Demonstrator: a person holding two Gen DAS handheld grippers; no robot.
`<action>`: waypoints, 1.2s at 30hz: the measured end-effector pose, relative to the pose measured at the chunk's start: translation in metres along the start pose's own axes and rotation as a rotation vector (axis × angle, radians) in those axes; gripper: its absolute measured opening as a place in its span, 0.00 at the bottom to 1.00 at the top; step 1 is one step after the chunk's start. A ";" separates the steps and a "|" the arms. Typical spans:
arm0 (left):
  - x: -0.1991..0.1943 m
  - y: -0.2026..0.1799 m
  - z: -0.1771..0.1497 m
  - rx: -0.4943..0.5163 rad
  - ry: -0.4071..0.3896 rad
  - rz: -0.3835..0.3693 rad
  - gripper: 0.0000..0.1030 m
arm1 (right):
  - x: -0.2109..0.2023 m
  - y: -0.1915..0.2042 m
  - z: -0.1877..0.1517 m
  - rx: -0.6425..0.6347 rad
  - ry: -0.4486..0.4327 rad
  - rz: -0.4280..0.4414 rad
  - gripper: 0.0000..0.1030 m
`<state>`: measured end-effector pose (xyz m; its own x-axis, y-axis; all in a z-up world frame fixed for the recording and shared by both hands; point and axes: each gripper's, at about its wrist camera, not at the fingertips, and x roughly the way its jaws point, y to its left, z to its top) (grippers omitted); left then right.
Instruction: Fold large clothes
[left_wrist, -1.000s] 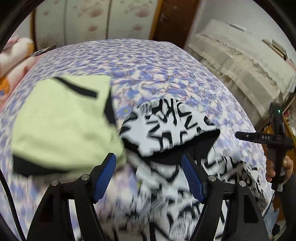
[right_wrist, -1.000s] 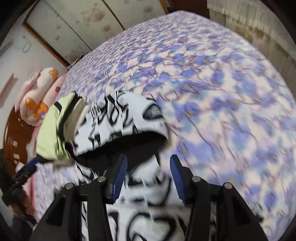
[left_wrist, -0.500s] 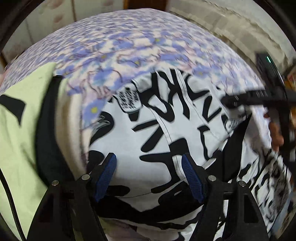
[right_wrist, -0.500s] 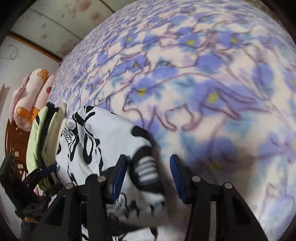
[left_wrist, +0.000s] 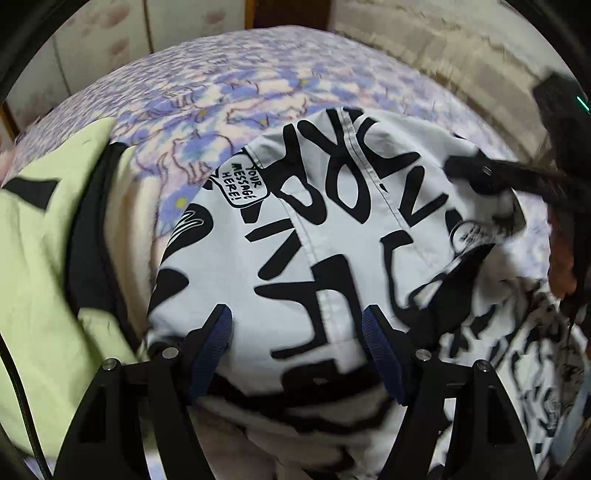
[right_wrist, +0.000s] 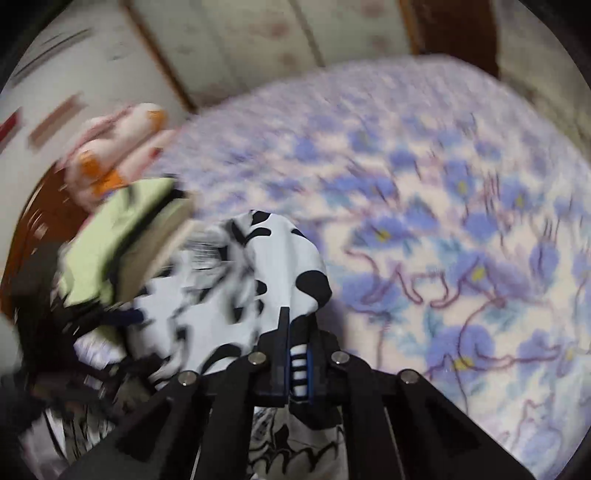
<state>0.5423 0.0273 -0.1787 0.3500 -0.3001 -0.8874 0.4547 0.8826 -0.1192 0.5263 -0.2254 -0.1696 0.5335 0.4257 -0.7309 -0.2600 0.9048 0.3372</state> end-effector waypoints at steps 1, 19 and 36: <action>-0.012 -0.002 -0.006 -0.005 -0.022 -0.016 0.70 | -0.012 0.010 -0.005 -0.040 -0.029 0.015 0.05; -0.152 -0.014 -0.130 -0.227 -0.135 -0.336 0.70 | -0.141 0.153 -0.199 -0.644 -0.138 -0.073 0.05; -0.131 -0.005 -0.156 -0.373 -0.083 -0.570 0.78 | -0.147 0.150 -0.259 -0.531 -0.110 -0.188 0.07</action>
<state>0.3663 0.1184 -0.1315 0.2078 -0.7681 -0.6057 0.2792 0.6400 -0.7158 0.2007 -0.1548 -0.1650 0.6829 0.2818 -0.6740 -0.5056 0.8483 -0.1576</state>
